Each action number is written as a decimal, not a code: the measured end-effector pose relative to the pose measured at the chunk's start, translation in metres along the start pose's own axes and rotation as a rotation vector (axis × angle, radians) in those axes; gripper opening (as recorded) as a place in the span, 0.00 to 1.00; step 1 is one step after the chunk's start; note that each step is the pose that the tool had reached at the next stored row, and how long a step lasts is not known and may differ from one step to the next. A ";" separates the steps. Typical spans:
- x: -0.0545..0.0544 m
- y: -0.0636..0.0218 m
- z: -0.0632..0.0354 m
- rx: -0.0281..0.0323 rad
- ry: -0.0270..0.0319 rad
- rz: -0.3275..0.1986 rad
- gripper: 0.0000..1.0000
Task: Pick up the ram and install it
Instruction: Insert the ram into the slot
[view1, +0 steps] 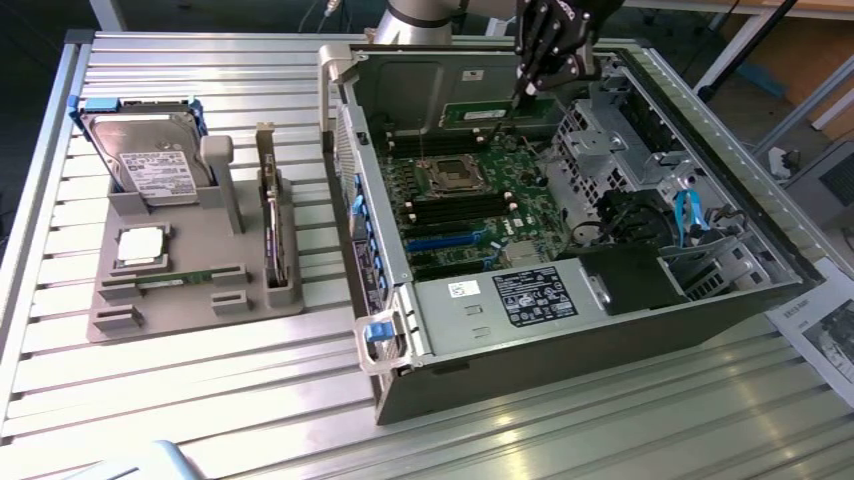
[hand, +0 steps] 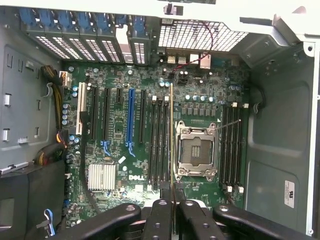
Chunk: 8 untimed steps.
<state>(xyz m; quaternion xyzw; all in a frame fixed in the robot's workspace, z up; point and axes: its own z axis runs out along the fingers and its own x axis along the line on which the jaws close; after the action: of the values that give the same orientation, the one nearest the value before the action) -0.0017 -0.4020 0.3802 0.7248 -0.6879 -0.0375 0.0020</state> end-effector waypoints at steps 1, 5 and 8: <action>0.000 0.0000 0.0001 0.0000 -0.0001 0.000 0.12; -0.002 -0.0001 0.0016 0.0001 -0.0002 0.000 0.12; -0.002 -0.0002 0.0037 0.0000 0.0000 0.000 0.12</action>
<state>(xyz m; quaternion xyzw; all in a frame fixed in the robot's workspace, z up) -0.0017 -0.4003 0.3766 0.7248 -0.6879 -0.0375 0.0019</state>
